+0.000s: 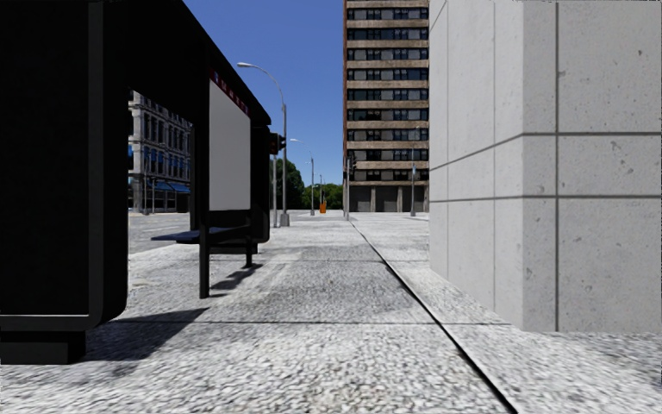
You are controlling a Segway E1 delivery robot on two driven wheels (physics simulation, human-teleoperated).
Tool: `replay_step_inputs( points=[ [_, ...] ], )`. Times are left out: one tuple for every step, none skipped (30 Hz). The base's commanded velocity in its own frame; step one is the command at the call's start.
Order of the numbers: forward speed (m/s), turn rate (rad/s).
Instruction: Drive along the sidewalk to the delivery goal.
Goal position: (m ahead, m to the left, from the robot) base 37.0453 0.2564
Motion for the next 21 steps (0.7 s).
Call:
replay_step_inputs(
  points=[
    [2.0, 0.0],
    [2.0, 0.0],
    [2.0, 0.0],
    [2.0, 0.0],
    [2.0, 0.0],
    [2.0, 0.0],
    [2.0, 0.0],
    [2.0, 0.0],
    [2.0, 0.0],
    [2.0, 0.0],
    [2.0, 0.0],
    [2.0, 0.0],
    [2.0, 0.0],
    [2.0, 0.0],
    [2.0, 0.0],
    [2.0, 0.0],
    [2.0, 0.0],
    [2.0, 0.0],
    [2.0, 0.0],
    [2.0, 0.0],
    [2.0, 0.0]
  ],
)
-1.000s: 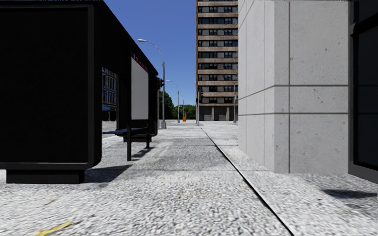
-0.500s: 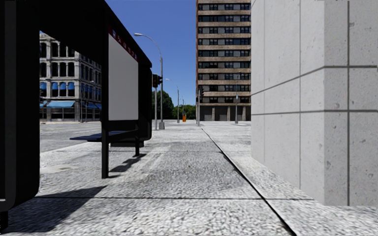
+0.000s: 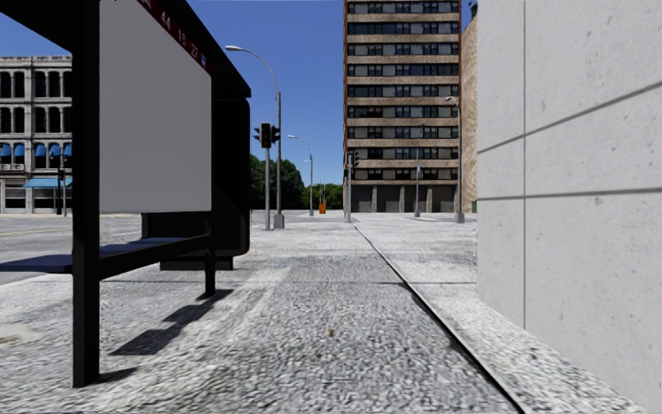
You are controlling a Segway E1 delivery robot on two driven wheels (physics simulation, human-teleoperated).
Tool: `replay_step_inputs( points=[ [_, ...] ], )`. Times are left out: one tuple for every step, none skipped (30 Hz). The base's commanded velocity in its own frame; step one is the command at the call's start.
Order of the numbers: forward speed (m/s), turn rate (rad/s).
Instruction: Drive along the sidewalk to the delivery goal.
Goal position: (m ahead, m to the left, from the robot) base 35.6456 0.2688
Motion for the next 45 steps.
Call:
replay_step_inputs(
  points=[
    [2.0, 0.0],
    [2.0, 0.0],
    [2.0, 0.0],
    [2.0, 0.0],
    [2.0, 0.0],
    [2.0, 0.0],
    [2.0, 0.0],
    [2.0, 0.0],
    [2.0, 0.0],
    [2.0, 0.0],
    [2.0, 0.0],
    [2.0, 0.0],
    [2.0, 0.0],
    [2.0, 0.0],
    [2.0, 0.0],
    [2.0, 0.0],
    [2.0, 0.0],
    [2.0, 0.0],
    [2.0, 0.0],
    [2.0, 0.0],
    [2.0, 0.0],
    [2.0, 0.0],
    [2.0, -0.05],
    [2.0, -0.08],
    [2.0, -0.12],
    [2.0, -0.15],
    [2.0, -0.16],
    [2.0, -0.16],
    [2.0, -0.17],
    [2.0, -0.17],
    [2.0, -0.17],
    [2.0, -0.17],
    [2.0, -0.17],
    [2.0, -0.17],
    [2.0, -0.17],
    [2.0, -0.17],
    [2.0, -0.18],
    [2.0, -0.34],
    [2.0, -0.46],
    [2.0, -0.46],
    [2.0, -0.5],
    [2.0, -0.45],
    [2.0, -0.42],
    [2.0, -0.42],
    [2.0, -0.42]
  ],
)
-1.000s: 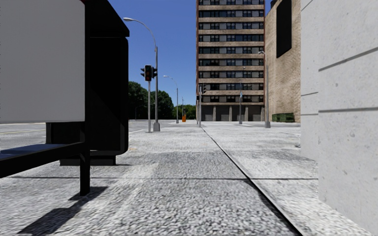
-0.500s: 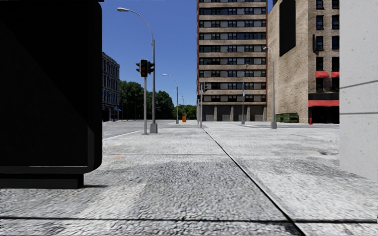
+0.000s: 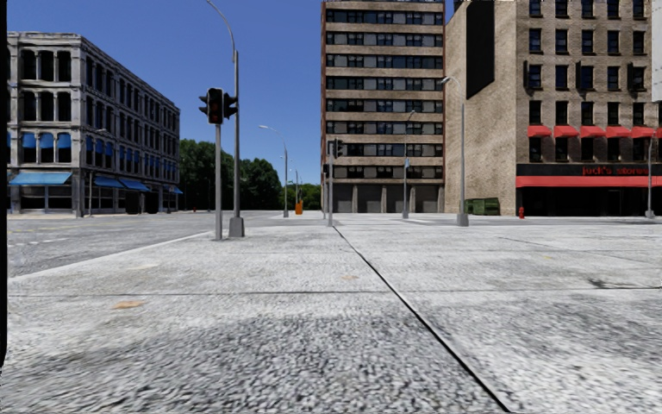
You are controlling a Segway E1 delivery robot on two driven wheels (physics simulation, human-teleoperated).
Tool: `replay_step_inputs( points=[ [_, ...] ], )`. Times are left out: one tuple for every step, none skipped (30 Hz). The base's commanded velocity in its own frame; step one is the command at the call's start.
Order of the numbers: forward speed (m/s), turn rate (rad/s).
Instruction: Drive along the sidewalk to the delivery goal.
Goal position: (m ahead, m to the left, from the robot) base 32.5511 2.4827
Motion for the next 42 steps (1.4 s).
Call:
replay_step_inputs(
  points=[
    [2.0, -0.41],
    [2.0, -0.41],
    [2.0, -0.41],
    [2.0, -0.41],
    [2.0, -0.41],
    [2.0, -0.41],
    [2.0, -0.4],
    [2.0, -0.4],
    [2.0, -0.39],
    [2.0, -0.39],
    [2.0, -0.39],
    [2.0, -0.39],
    [2.0, -0.39],
    [2.0, -0.39],
    [2.0, -0.39],
    [2.0, -0.39],
    [2.0, -0.39],
    [2.0, -0.39],
    [2.0, -0.39],
    [2.0, -0.39],
    [2.0, -0.39],
    [2.0, -0.37],
    [2.0, 0.0],
    [2.0, 0.0],
    [2.0, 0.0],
    [2.0, 0.0],
    [2.0, 0.0],
    [2.0, 0.0],
    [2.0, 0.0],
    [2.0, 0.0],
    [2.0, 0.0],
    [2.0, 0.0],
    [2.0, 0.0],
    [2.0, 0.0],
    [2.0, 0.0],
    [2.0, 0.0],
    [2.0, 0.0],
    [2.0, 0.0],
    [2.0, 0.0],
    [2.0, 0.0],
    [2.0, 0.0],
    [2.0, 0.0]
  ],
)
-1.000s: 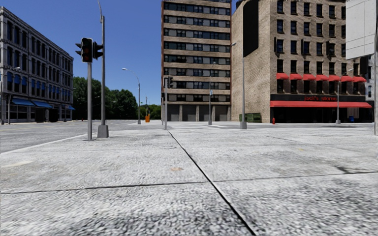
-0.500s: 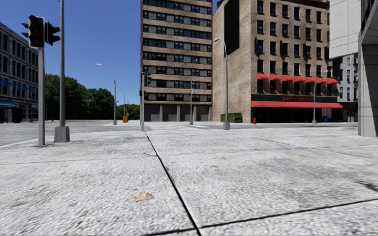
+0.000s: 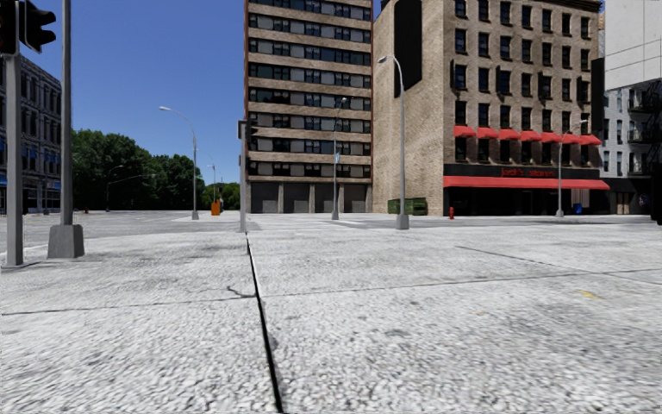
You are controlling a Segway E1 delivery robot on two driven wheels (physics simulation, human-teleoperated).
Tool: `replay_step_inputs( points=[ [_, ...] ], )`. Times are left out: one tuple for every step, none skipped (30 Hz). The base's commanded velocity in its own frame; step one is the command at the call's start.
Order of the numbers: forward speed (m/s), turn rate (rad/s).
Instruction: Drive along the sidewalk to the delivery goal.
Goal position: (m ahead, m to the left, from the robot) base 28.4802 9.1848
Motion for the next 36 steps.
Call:
replay_step_inputs(
  points=[
    [2.0, 0.0],
    [2.0, 0.0],
    [2.0, 0.0],
    [2.0, 0.0],
    [2.0, 0.0],
    [2.0, 0.0],
    [2.0, 0.0],
    [2.0, 0.0],
    [2.0, 0.0],
    [2.0, 0.0],
    [2.0, 0.0],
    [2.0, 0.0],
    [2.0, 0.0],
    [2.0, 0.0],
    [2.0, 0.0],
    [2.0, 0.0],
    [2.0, 0.0],
    [2.0, 0.0],
    [2.0, 0.0],
    [2.0, 0.0],
    [2.0, 0.0],
    [2.0, 0.0],
    [2.0, 0.0],
    [2.0, 0.0],
    [2.0, 0.0],
    [2.0, 0.0],
    [2.0, 0.0],
    [2.0, 0.0],
    [2.0, 0.0],
    [2.0, 0.0],
    [2.0, 0.0],
    [2.0, 0.0],
    [2.0, 0.0],
    [2.0, 0.0],
    [2.0, 0.0],
    [2.0, 0.0]
  ],
)
